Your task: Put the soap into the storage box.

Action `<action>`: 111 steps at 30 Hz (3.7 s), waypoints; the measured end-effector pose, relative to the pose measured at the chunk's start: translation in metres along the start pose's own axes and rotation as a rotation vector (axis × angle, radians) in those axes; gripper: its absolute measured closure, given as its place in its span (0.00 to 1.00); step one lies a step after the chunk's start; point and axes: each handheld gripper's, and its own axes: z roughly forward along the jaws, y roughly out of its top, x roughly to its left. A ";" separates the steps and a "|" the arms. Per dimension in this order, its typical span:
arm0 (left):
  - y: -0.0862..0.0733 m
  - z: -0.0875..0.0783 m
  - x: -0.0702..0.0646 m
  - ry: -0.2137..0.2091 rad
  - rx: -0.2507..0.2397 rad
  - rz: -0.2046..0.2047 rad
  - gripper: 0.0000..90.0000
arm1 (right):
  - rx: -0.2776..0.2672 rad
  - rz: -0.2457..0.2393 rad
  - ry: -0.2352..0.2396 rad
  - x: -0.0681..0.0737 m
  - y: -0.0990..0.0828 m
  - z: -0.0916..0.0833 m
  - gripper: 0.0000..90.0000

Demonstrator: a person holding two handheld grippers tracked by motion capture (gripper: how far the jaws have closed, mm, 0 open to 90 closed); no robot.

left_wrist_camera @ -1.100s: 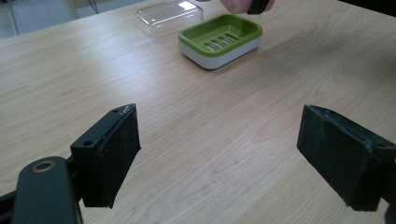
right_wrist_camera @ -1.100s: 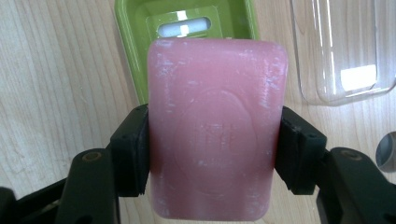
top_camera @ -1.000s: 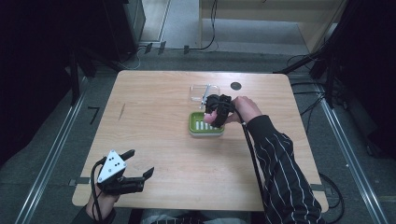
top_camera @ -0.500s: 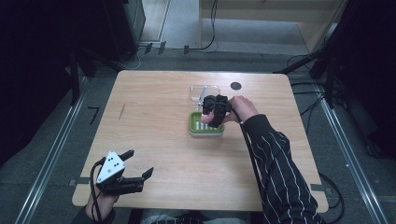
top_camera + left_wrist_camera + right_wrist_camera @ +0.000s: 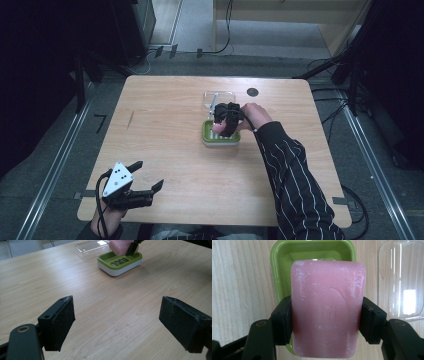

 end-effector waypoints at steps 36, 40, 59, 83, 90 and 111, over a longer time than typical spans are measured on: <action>0.000 0.001 0.000 -0.001 0.000 0.003 0.16 | 0.001 -0.001 0.043 -0.006 0.003 0.025 0.43; 0.000 0.000 0.000 -0.002 0.002 0.004 0.16 | 0.003 0.007 0.042 -0.007 0.002 0.026 0.43; 0.000 0.001 0.000 -0.004 0.004 0.007 0.16 | 0.011 0.027 0.053 -0.008 0.000 0.029 0.42; 0.003 0.005 -0.001 -0.016 0.002 0.015 0.16 | 0.045 0.117 0.023 -0.006 -0.005 0.005 0.24; 0.005 0.007 -0.002 -0.021 0.003 0.025 0.16 | 0.081 0.178 0.015 -0.004 -0.011 -0.005 0.15; 0.006 0.007 -0.004 -0.028 -0.007 0.024 0.16 | 0.161 0.306 0.001 0.011 -0.020 -0.030 0.08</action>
